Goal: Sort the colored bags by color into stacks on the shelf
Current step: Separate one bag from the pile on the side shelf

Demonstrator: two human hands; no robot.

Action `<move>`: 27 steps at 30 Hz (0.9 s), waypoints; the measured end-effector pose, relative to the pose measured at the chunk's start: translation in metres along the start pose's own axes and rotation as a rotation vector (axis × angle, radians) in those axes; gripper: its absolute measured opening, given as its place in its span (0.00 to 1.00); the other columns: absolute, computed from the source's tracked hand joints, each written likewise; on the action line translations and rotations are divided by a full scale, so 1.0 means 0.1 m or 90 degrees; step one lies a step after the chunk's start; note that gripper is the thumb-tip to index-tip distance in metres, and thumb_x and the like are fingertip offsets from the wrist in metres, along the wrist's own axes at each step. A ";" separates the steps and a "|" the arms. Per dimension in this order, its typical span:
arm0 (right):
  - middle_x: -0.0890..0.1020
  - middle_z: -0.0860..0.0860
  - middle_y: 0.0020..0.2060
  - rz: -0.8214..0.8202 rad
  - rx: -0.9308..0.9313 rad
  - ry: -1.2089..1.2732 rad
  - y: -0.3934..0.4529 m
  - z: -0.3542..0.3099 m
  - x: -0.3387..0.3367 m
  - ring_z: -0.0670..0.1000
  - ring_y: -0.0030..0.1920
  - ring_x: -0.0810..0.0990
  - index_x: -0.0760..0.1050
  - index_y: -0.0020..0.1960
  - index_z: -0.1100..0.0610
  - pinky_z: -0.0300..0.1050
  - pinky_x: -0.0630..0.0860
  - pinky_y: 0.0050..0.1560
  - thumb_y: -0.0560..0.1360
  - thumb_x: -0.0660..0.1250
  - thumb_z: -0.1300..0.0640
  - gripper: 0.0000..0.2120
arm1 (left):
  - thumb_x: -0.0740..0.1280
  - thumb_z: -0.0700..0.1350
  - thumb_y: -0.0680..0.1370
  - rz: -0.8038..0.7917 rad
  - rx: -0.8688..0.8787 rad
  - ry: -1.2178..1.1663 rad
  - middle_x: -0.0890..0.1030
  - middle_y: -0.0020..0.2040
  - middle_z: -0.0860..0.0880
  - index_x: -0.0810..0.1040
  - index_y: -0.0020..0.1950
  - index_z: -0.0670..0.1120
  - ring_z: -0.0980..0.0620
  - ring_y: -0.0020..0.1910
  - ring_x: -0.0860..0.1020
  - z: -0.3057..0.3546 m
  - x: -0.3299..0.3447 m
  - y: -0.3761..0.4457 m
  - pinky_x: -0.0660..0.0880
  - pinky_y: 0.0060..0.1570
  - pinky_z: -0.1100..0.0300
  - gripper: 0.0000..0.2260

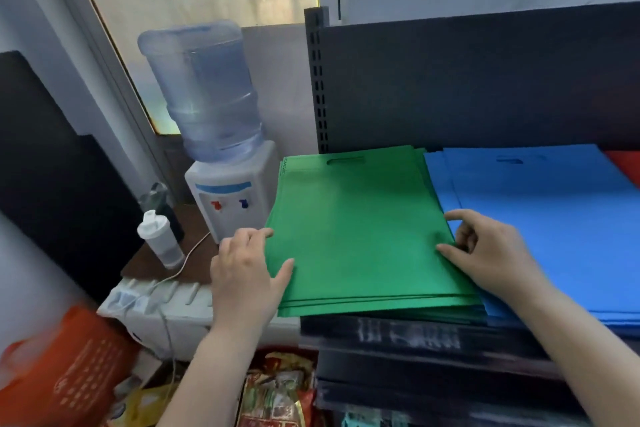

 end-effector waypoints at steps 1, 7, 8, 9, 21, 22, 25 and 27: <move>0.73 0.47 0.32 0.008 -0.020 -0.027 -0.01 -0.04 0.00 0.41 0.32 0.69 0.77 0.58 0.59 0.34 0.64 0.33 0.70 0.75 0.60 0.18 | 0.70 0.52 0.74 -0.006 0.039 0.017 0.75 0.59 0.49 0.74 0.65 0.47 0.48 0.59 0.71 0.08 0.00 0.03 0.66 0.57 0.54 0.22; 0.76 0.48 0.42 0.062 -0.067 -0.108 -0.16 -0.21 -0.27 0.51 0.40 0.75 0.79 0.56 0.60 0.46 0.71 0.38 0.73 0.71 0.61 0.12 | 0.62 0.55 0.78 -0.071 0.215 0.039 0.71 0.65 0.54 0.68 0.68 0.51 0.53 0.65 0.66 0.74 0.06 0.22 0.60 0.60 0.59 0.20; 0.78 0.50 0.45 0.066 -0.072 -0.137 -0.19 -0.22 -0.36 0.54 0.44 0.77 0.79 0.57 0.59 0.47 0.73 0.39 0.73 0.71 0.60 0.13 | 0.61 0.56 0.78 -0.074 0.245 0.037 0.70 0.66 0.53 0.68 0.68 0.51 0.53 0.66 0.66 0.89 0.06 0.24 0.60 0.61 0.58 0.20; 0.80 0.51 0.48 0.070 -0.074 -0.172 -0.22 -0.21 -0.46 0.56 0.49 0.78 0.79 0.59 0.58 0.48 0.74 0.41 0.74 0.70 0.58 0.14 | 0.61 0.56 0.78 -0.073 0.273 0.035 0.70 0.66 0.53 0.68 0.69 0.51 0.52 0.66 0.66 1.05 0.05 0.25 0.60 0.61 0.58 0.20; 0.74 0.49 0.63 0.087 0.083 -0.445 -0.92 0.94 -2.33 0.51 0.64 0.71 0.68 0.71 0.51 0.46 0.71 0.59 0.78 0.60 0.46 0.22 | 0.57 0.56 0.80 -0.065 0.520 0.037 0.71 0.65 0.51 0.65 0.69 0.48 0.49 0.64 0.68 3.56 0.23 -0.32 0.63 0.59 0.56 0.20; 0.74 0.49 0.63 0.093 0.094 -0.460 -1.02 1.08 -2.50 0.51 0.64 0.72 0.67 0.71 0.51 0.46 0.71 0.59 0.78 0.60 0.45 0.23 | 0.57 0.56 0.80 -0.066 0.534 0.034 0.71 0.65 0.51 0.65 0.69 0.48 0.49 0.64 0.68 3.79 0.26 -0.41 0.63 0.59 0.55 0.20; 0.74 0.48 0.63 0.103 0.134 -0.507 -1.33 1.51 -2.99 0.51 0.64 0.71 0.66 0.71 0.50 0.46 0.71 0.57 0.78 0.59 0.43 0.24 | 0.57 0.56 0.80 -0.063 0.569 0.012 0.71 0.65 0.51 0.65 0.70 0.48 0.49 0.64 0.68 4.45 0.36 -0.72 0.64 0.60 0.55 0.21; 0.74 0.49 0.63 0.112 0.172 -0.527 -1.56 1.81 -3.32 0.52 0.64 0.71 0.66 0.71 0.50 0.47 0.71 0.57 0.78 0.58 0.43 0.24 | 0.57 0.56 0.80 -0.064 0.587 -0.005 0.71 0.66 0.51 0.65 0.70 0.49 0.48 0.65 0.68 4.88 0.42 -0.93 0.64 0.59 0.55 0.21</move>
Point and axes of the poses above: each hand's wrist, its own y-axis towards the middle knuckle, its own x-axis out of the palm, z = x × y, the point moved 8 cm from there along y, towards the middle knuckle
